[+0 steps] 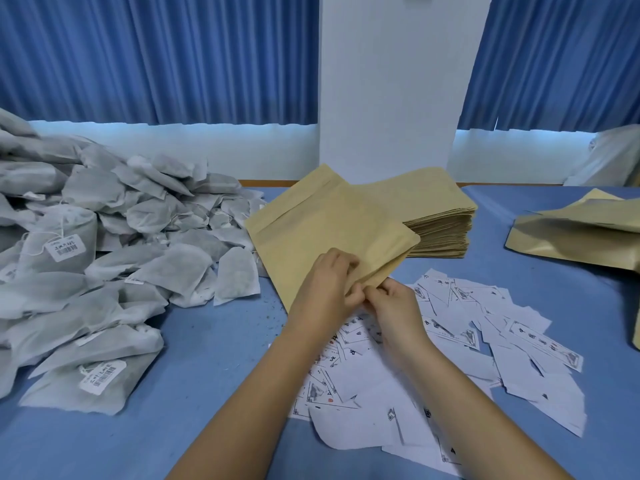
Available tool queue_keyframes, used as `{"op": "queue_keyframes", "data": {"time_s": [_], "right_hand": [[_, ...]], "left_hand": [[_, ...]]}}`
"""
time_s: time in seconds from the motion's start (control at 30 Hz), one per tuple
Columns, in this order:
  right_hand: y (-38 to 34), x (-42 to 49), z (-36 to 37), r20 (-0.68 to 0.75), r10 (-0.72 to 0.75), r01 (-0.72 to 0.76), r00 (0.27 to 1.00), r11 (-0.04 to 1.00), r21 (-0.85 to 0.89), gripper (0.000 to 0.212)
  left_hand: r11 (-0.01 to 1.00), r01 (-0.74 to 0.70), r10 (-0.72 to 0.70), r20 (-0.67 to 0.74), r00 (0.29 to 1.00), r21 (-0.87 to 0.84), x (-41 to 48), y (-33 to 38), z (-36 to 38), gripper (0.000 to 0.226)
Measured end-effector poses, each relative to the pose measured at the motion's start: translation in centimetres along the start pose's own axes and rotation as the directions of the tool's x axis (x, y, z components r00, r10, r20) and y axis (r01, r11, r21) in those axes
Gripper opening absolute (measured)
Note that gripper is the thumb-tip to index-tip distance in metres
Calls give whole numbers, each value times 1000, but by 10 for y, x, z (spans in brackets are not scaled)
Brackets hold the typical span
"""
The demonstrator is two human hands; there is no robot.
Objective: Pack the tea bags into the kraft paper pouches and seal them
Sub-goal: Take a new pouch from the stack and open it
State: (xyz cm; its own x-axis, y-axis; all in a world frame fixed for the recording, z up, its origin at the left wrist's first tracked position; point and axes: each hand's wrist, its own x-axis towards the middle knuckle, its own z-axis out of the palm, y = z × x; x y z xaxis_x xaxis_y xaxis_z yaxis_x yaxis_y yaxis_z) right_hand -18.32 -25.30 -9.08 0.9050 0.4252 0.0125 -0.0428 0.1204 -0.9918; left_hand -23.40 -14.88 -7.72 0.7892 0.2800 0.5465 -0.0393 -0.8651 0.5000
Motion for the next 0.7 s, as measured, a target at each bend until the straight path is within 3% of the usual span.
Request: {"op": "queue_keyframes", "data": {"time_s": [0.1, 0.2, 0.37, 0.47, 0.63, 0.7], "right_hand": [[2, 0, -3, -20, 104, -101, 994, 987, 123, 11], [1, -1, -4, 6, 96, -96, 995, 977, 188, 13], [-4, -3, 5, 48, -4, -2, 999, 992, 126, 36], [-5, -2, 4, 48, -26, 24, 999, 999, 45, 44], [-1, -7, 5, 88, 9, -3, 996, 998, -66, 17], [-1, -9, 6, 85, 37, -34, 996, 999, -40, 18]], "left_hand": [[975, -16, -21, 165, 986, 220, 4, 3, 2, 34], [955, -35, -37, 236, 971, 295, 1, 9, -2, 24], [920, 17, -69, 117, 991, 392, -3, 18, -6, 18], [950, 84, -102, 44, 994, 300, -7, 23, -5, 14], [965, 188, -138, -257, 957, 182, -4, 18, -13, 19], [964, 186, -139, -232, 963, 192, -3, 11, -13, 17]]}}
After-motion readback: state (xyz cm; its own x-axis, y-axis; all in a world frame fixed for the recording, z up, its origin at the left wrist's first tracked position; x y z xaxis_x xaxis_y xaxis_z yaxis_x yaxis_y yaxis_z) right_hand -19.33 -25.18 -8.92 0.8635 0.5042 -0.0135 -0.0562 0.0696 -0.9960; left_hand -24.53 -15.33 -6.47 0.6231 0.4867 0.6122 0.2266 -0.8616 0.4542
